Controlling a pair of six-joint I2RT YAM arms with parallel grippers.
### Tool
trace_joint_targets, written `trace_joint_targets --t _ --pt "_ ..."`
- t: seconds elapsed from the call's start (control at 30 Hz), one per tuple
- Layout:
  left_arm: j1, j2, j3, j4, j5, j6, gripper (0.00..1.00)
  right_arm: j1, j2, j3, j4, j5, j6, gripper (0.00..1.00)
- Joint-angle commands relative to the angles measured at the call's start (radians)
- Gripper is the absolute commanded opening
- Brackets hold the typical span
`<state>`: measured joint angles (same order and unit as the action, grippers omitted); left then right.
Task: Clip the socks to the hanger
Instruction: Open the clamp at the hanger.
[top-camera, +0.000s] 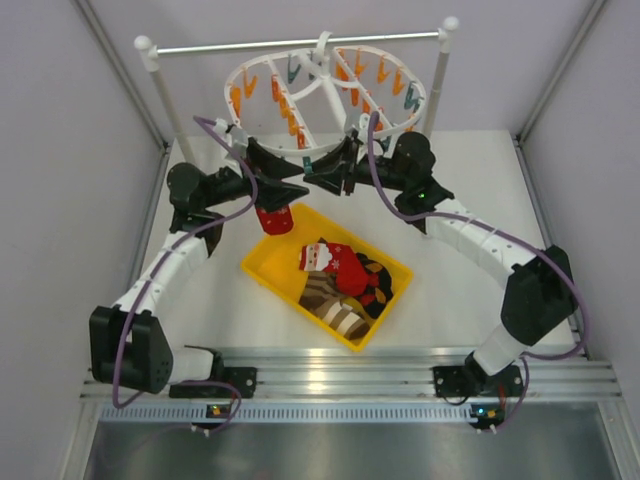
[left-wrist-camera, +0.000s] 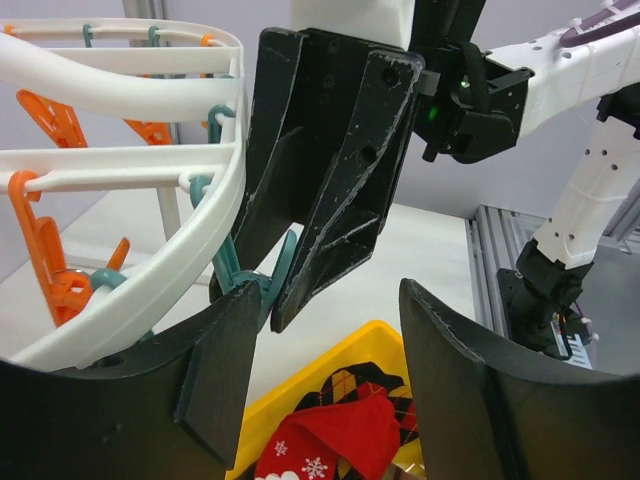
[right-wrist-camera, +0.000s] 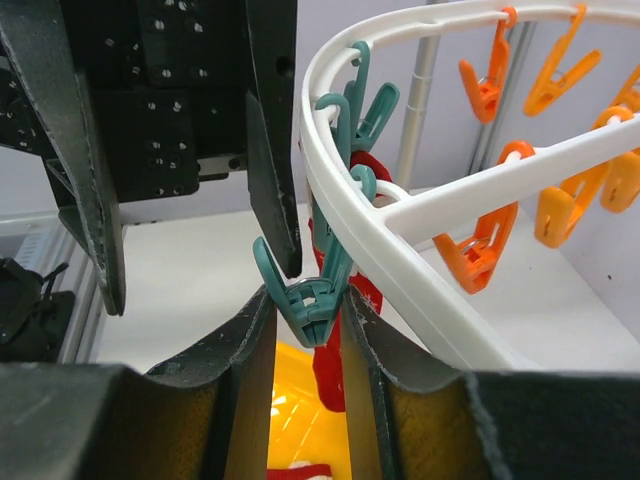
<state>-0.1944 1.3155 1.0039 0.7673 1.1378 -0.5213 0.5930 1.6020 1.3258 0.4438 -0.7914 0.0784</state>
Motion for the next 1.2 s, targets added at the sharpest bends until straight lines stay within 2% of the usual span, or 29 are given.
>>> trace_joint_targets --t 0.0,0.2,0.3,0.43,0.6,0.73,0.93,1.17 --pt "-0.008 -0.048 -0.008 0.073 0.017 0.012 0.63 -0.012 0.007 0.058 0.009 -0.055 0.034 0.0" --pt "-0.011 -0.073 -0.017 -0.045 -0.125 0.092 0.61 -0.019 0.007 0.053 0.039 -0.071 0.084 0.0" --pt "-0.011 -0.067 -0.024 -0.048 -0.188 0.101 0.63 -0.021 0.01 0.053 0.053 -0.086 0.106 0.0" --pt "-0.013 -0.038 -0.016 -0.033 -0.202 0.084 0.64 -0.021 0.019 0.055 0.067 -0.111 0.138 0.0" --pt "-0.014 -0.013 -0.011 0.033 -0.191 0.009 0.66 -0.021 0.029 0.062 0.07 -0.123 0.149 0.0" --pt "-0.031 -0.01 -0.004 0.003 -0.249 0.023 0.66 -0.022 0.035 0.061 0.088 -0.111 0.179 0.0" --pt "-0.045 -0.018 -0.007 -0.016 -0.32 -0.081 0.66 -0.019 0.049 0.061 0.128 -0.108 0.23 0.0" --pt "-0.056 0.004 0.005 -0.052 -0.483 -0.178 0.66 -0.016 0.064 0.067 0.156 -0.109 0.277 0.0"
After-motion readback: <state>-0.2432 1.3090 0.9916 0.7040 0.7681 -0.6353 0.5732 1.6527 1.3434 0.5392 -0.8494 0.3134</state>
